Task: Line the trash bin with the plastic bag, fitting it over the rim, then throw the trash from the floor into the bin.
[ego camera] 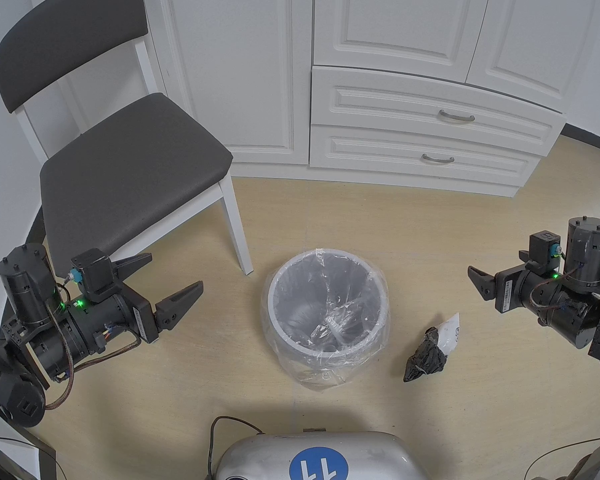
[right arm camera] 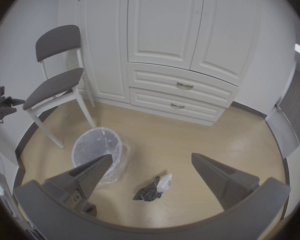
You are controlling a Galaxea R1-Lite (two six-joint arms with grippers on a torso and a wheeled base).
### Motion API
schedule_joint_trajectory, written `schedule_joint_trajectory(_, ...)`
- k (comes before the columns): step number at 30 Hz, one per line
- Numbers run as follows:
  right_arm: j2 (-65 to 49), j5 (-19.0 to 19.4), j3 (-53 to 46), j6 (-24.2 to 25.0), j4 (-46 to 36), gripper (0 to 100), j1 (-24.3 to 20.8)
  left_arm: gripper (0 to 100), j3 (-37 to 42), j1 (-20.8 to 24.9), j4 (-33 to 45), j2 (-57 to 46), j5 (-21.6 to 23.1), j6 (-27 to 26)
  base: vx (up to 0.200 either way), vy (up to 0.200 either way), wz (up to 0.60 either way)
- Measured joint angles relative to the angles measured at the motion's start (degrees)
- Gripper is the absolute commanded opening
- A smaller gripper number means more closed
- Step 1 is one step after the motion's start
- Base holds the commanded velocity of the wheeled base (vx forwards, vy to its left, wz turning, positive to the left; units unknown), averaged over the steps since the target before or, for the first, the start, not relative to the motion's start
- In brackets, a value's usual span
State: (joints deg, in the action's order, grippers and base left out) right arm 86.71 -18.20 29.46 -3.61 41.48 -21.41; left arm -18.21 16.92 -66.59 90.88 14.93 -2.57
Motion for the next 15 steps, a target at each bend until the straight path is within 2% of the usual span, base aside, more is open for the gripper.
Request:
schedule_joint_trajectory(5, 0.26, -3.04, 0.82, 0.06, 0.20, 100, 0.24, 100, 1.12, 2.54, -0.72, -1.68, -5.19, 2.60, 0.000, 0.000, 0.00)
schedule_joint_trajectory(10, 3.67, -3.77, 1.49, 0.52, 1.73, 100, 2.80, 100, 1.93, 3.44, -1.12, -2.82, -9.13, 3.91, 0.000, 0.000, 0.00)
schedule_joint_trajectory(15, 8.79, -3.91, 2.26, 1.32, 11.36, 100, 5.27, 100, 2.06, 3.66, -2.06, -3.29, -10.26, 5.39, 0.000, 0.000, 0.00)
